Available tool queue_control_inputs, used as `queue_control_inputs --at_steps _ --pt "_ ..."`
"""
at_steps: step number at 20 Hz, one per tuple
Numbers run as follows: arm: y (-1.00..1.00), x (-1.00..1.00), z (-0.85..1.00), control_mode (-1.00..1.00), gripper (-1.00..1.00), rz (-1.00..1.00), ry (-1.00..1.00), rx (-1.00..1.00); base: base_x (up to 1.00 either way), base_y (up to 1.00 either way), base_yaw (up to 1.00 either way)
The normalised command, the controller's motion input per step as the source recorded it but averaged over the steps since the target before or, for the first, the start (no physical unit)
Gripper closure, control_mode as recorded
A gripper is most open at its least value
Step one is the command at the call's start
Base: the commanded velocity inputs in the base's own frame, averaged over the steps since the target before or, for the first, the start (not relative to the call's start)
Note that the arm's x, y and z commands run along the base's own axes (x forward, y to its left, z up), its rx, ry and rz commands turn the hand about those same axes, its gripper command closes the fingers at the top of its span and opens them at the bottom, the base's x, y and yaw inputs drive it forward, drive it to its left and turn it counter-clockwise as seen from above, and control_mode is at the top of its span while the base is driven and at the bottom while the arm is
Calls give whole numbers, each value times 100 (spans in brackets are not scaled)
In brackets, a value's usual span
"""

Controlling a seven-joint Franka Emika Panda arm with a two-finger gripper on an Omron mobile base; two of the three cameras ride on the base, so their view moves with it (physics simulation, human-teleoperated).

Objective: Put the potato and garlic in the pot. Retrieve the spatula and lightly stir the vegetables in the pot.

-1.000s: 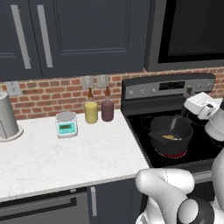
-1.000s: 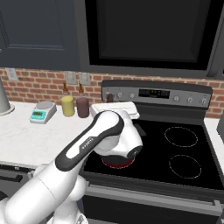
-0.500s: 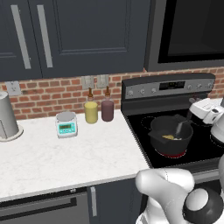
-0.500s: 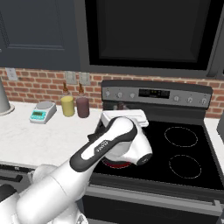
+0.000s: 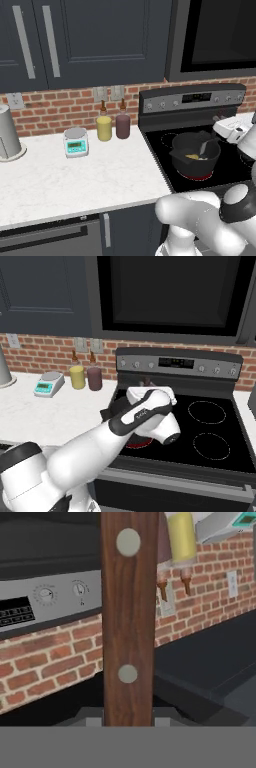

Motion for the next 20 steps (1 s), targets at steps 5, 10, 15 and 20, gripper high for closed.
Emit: queue_control_inputs --at_steps 5,10,15,20 --pt "-14 45 -55 -100 100 -3 5 0 0 0 0" --pt "-17 31 -33 -100 100 -3 4 2 0 0 0" --pt "-20 21 -29 -100 100 -6 14 4 0 0 0" --pt "-2 27 -61 -100 100 -7 16 2 0 0 0"
